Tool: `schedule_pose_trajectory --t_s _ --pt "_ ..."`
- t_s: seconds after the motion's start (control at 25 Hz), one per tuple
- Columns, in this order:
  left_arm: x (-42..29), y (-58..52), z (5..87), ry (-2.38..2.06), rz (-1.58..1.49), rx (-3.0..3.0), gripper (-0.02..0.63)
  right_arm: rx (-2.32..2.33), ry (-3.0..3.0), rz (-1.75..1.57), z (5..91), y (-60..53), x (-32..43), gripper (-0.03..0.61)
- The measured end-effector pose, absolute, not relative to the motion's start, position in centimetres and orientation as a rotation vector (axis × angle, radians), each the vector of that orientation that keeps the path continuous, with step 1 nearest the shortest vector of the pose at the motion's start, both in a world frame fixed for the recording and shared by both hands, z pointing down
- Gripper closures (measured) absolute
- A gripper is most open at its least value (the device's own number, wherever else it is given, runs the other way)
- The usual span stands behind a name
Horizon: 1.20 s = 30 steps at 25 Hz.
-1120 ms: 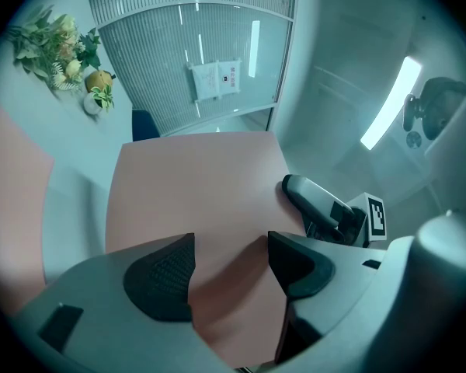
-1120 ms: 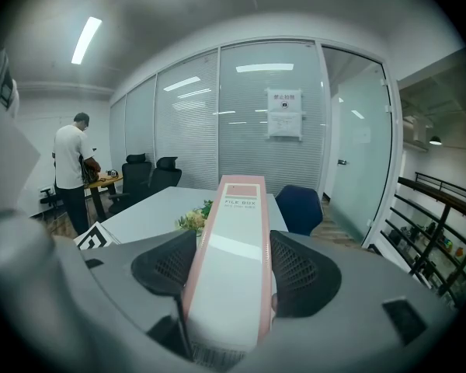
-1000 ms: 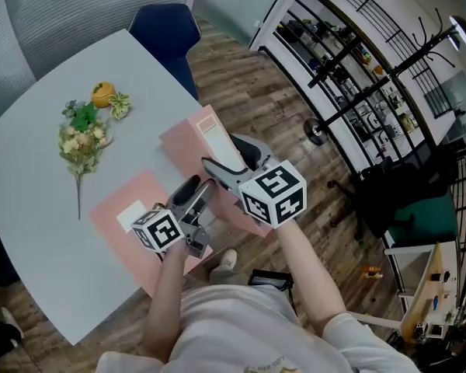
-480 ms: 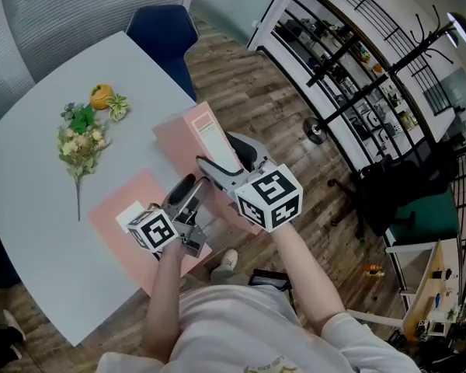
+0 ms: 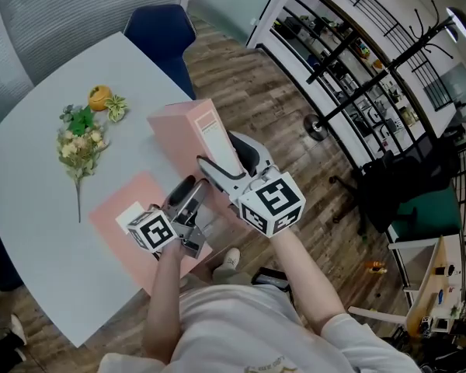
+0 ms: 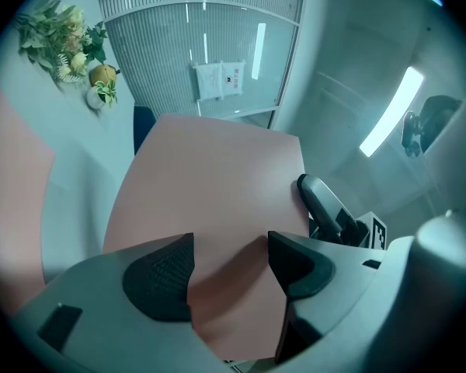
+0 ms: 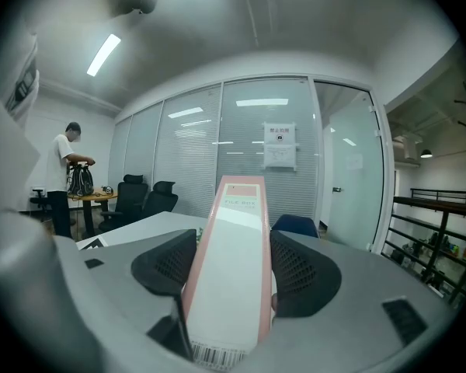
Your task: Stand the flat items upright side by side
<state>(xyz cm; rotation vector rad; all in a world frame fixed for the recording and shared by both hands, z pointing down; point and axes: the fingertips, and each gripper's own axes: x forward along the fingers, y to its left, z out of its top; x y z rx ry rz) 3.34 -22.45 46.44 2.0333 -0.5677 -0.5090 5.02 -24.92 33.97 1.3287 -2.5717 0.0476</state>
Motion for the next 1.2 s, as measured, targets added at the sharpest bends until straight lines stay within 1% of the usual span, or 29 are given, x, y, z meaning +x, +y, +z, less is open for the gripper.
schedule_pose_trajectory --t_s 0.76,0.88,1.08,1.16,1.2 --pt "3.4 -22.5 47.3 -0.567 -0.511 2.007 0.318 1.419 -2.751 -0.142 33.5 -23.1 5.9 0.267" --pt "3.4 -22.3 47.5 -0.565 -0.508 1.996 0.318 1.416 -2.790 -0.120 33.7 -22.7 6.1 0.267" --pt "2.9 -22.5 48.4 -0.615 -0.484 1.967 0.318 1.395 -2.805 0.018 35.7 -22.5 6.3 0.267" --pt "2.5 -22.6 48.7 -0.642 -0.465 1.980 0.351 1.362 -2.748 0.022 37.0 -22.3 6.1 0.267" --pt "2.4 -22.5 48.8 -0.645 -0.462 1.983 0.351 1.347 -2.728 0.025 37.6 -22.2 6.1 0.267"
